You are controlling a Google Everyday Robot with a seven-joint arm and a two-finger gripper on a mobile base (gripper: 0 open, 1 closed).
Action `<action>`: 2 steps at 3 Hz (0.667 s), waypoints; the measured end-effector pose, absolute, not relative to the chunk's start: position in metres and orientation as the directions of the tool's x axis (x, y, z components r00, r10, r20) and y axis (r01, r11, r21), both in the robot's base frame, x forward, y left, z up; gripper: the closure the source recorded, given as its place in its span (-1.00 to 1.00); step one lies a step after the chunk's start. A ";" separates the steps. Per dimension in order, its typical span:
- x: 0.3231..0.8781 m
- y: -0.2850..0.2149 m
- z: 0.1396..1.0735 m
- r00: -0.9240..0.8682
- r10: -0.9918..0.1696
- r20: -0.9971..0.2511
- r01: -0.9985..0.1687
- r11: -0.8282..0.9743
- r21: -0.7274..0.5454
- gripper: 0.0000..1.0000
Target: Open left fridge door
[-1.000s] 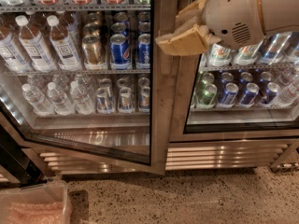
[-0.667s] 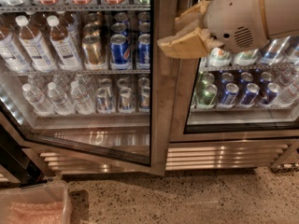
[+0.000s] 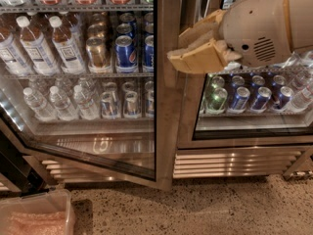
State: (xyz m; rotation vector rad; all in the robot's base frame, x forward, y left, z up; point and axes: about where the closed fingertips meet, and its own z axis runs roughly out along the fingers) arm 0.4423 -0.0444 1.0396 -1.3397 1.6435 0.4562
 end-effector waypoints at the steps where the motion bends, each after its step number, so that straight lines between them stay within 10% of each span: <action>1: 0.420 -0.050 1.032 -0.034 -0.527 -0.849 -0.908 0.372 -0.194 0.56; 2: 0.398 -0.054 1.026 -0.100 -0.497 -0.862 -0.907 0.401 -0.126 0.88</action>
Offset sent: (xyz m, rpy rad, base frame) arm -0.0668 -0.0214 -0.0257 0.1177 0.2070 -0.0979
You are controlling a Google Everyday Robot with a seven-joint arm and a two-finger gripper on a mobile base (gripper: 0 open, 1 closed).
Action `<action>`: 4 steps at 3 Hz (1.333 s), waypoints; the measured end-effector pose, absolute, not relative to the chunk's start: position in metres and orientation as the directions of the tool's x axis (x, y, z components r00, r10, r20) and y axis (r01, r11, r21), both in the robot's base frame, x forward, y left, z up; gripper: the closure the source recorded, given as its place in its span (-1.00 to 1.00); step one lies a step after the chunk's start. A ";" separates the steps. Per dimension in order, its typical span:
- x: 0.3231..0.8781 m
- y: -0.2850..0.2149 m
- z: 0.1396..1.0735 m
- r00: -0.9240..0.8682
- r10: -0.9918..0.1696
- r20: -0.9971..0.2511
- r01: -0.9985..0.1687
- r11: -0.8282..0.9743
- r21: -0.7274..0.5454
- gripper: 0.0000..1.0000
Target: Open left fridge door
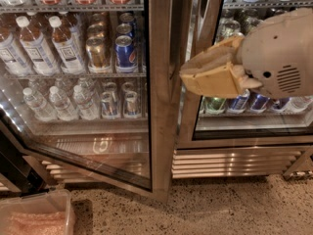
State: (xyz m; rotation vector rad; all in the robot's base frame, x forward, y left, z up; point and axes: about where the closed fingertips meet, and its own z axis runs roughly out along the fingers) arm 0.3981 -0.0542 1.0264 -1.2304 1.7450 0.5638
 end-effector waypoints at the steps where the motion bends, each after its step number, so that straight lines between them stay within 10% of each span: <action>1: 0.378 -0.068 1.026 -0.160 -0.495 -0.854 -0.888 0.450 -0.095 0.92; 4: 0.518 -0.051 0.976 0.010 -0.636 -0.772 -0.864 0.382 -0.327 1.00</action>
Offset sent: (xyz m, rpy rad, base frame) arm 0.0647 -0.0932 -0.0179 -0.3120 -0.1765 -0.2794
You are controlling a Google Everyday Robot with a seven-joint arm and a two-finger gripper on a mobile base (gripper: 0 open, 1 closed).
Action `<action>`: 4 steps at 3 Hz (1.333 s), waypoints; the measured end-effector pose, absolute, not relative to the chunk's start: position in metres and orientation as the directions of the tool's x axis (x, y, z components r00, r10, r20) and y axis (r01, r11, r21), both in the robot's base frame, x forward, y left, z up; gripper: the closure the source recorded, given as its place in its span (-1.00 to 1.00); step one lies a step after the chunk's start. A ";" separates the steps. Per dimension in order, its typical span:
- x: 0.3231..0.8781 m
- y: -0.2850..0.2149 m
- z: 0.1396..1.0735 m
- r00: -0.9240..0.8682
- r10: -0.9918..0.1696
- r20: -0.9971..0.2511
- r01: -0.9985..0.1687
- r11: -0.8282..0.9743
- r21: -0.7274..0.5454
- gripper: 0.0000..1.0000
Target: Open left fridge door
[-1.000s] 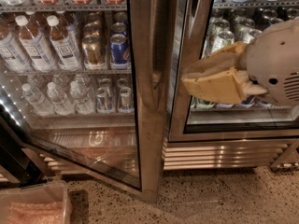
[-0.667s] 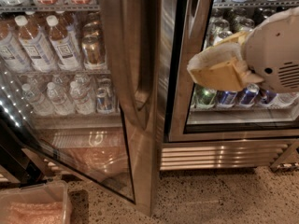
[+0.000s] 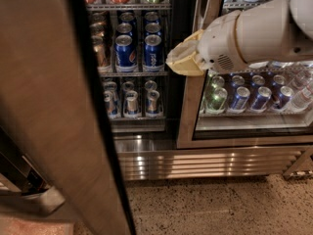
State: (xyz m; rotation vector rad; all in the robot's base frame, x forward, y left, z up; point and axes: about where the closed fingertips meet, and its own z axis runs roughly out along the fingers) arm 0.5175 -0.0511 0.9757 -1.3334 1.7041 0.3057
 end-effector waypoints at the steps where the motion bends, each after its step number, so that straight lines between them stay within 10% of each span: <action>1: 0.539 -0.031 0.958 0.032 -0.587 -0.809 -0.902 0.332 -0.277 1.00; 4: 0.544 -0.033 0.955 0.014 -0.534 -0.845 -0.906 0.350 -0.236 -0.31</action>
Offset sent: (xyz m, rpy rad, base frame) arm 0.0362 0.0044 -0.0244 0.2044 0.0702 0.0559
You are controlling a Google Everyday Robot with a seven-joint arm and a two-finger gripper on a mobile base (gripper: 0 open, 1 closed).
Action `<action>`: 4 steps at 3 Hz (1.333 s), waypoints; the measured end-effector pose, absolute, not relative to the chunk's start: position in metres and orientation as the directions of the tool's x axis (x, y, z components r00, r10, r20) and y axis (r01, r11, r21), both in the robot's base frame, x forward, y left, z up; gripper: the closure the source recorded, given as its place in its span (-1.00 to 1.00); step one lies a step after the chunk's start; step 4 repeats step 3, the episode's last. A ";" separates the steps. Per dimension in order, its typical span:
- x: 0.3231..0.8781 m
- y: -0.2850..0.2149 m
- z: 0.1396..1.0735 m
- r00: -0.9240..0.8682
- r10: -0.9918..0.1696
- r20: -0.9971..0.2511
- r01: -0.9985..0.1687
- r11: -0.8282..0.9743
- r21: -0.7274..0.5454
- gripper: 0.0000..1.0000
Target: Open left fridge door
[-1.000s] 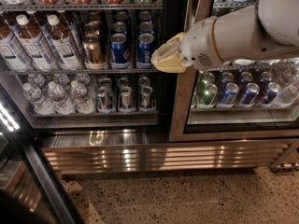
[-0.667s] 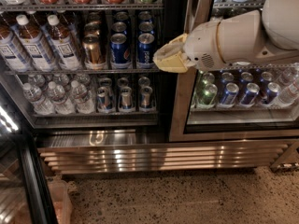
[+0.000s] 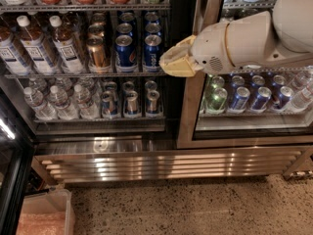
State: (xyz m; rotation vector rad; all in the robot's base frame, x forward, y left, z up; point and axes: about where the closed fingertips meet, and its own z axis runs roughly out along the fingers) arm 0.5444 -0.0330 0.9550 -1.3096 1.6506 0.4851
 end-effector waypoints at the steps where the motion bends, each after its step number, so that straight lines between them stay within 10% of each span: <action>1: 0.544 -0.033 0.955 0.014 -0.534 -0.845 -0.906 0.350 -0.236 -0.78; 4: 0.544 -0.033 0.955 0.014 -0.534 -0.845 -0.906 0.350 -0.236 -1.00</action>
Offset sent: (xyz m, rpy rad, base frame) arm 0.0000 0.0000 0.0000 0.0000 0.0000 0.0000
